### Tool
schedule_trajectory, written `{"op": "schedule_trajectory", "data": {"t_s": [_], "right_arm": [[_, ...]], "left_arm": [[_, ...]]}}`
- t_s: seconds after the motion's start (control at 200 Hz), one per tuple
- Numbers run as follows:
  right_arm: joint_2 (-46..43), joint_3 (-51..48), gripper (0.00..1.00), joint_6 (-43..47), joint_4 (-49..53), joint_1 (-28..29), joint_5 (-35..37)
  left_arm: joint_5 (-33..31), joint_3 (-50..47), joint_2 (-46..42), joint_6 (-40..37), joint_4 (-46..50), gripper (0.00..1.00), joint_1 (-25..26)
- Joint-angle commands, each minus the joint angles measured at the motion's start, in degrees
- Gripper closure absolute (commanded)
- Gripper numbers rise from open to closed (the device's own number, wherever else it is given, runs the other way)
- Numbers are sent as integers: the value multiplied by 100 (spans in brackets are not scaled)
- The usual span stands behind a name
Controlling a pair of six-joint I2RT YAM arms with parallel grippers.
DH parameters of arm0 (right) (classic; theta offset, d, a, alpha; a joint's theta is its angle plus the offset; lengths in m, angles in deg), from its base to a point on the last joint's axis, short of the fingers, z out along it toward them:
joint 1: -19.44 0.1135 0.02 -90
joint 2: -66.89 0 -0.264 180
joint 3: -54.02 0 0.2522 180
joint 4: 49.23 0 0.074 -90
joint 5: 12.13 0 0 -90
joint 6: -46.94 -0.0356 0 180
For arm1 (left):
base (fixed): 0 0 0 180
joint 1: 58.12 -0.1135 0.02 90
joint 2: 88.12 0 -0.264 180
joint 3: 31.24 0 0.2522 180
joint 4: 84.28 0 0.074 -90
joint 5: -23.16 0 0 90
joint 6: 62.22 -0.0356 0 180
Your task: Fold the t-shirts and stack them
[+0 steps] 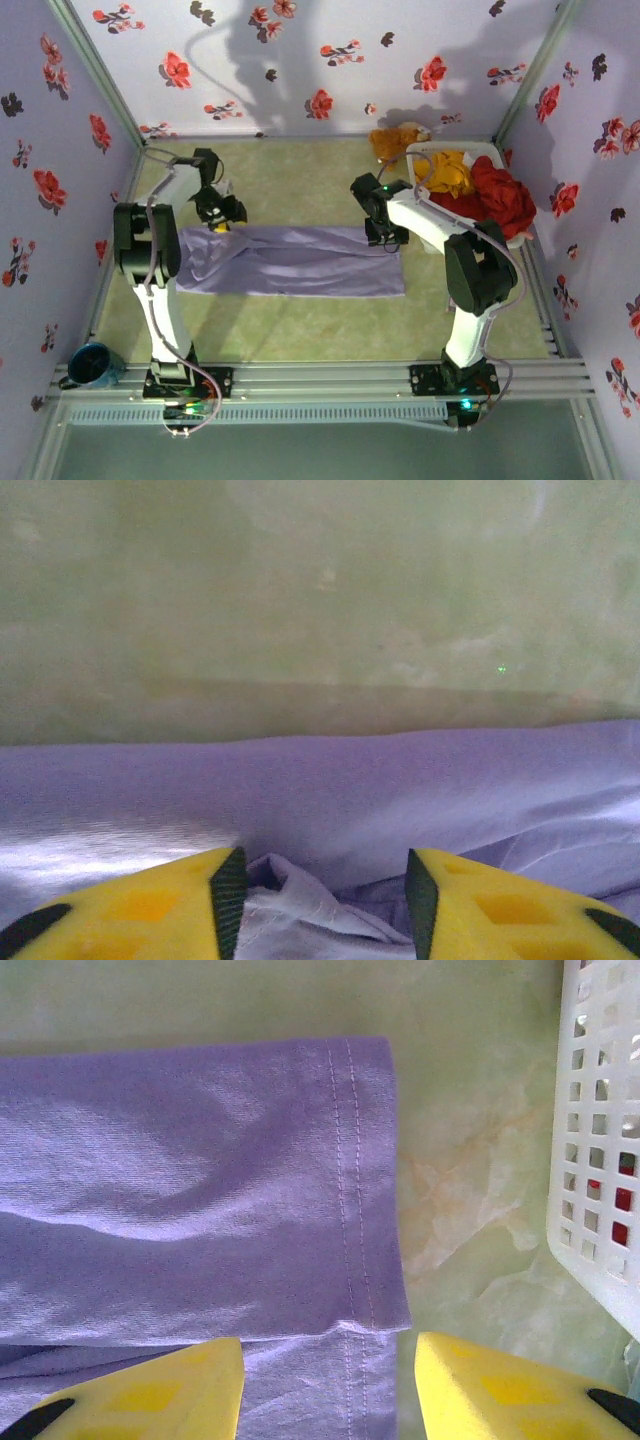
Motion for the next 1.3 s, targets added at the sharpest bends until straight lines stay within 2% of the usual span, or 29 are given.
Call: {"op": "schedule_trajectory", "data": {"t_s": [0.0, 0.09, 0.19, 0.225, 0.255, 0.335, 0.48, 0.58, 0.715, 0.84, 0.905, 0.965, 1.085, 1.205, 1.295], "right_arm": [[-98, 161, 50, 23, 202, -41, -36], [-112, 174, 50, 41, 194, -66, -70], [-95, 209, 50, 61, 211, -76, -85], [-93, 216, 50, 67, 218, -75, -85], [-101, 214, 50, 75, 220, -75, -85], [-111, 227, 50, 92, 229, -84, -85], [-165, 169, 50, 94, 161, -93, -84], [-163, 116, 50, 107, 102, -93, -69], [-160, 42, 50, 121, 29, -102, -53], [-183, -4, 50, 128, -34, -110, -67], [-191, 0, 50, 129, -50, -119, -67], [-191, 20, 50, 138, -61, -123, -77], [-191, 45, 49, 145, -74, -128, -107], [-213, 12, 49, 113, -119, -129, -201], [-210, -43, 49, 61, -200, -119, -377]], "left_arm": [[-150, 197, 146, -202, 521, 54, 58], [-298, 312, 182, -243, 780, 58, 120], [-356, 344, 119, -201, 934, 80, 184], [-348, 325, 65, -146, 944, 91, 200], [-319, 305, 21, -104, 957, 95, 217], [-315, 257, -100, -2, 1070, 100, 239], [86, 80, -310, 213, 1297, 100, 317], [388, -212, -565, 281, 1292, 100, 550], [892, -731, -827, 491, 1248, 89, 875], [1267, -1001, -860, 432, 1476, 67, 1208], [1363, -1077, -938, 389, 1533, 51, 1280], [1355, -1069, -1065, 394, 1544, 44, 1260], [1134, -810, -1331, 424, 1560, 43, 1140], [540, -623, -1469, 546, 1516, 48, 819], [49, -824, -1565, 763, 1171, 48, 497]]}}
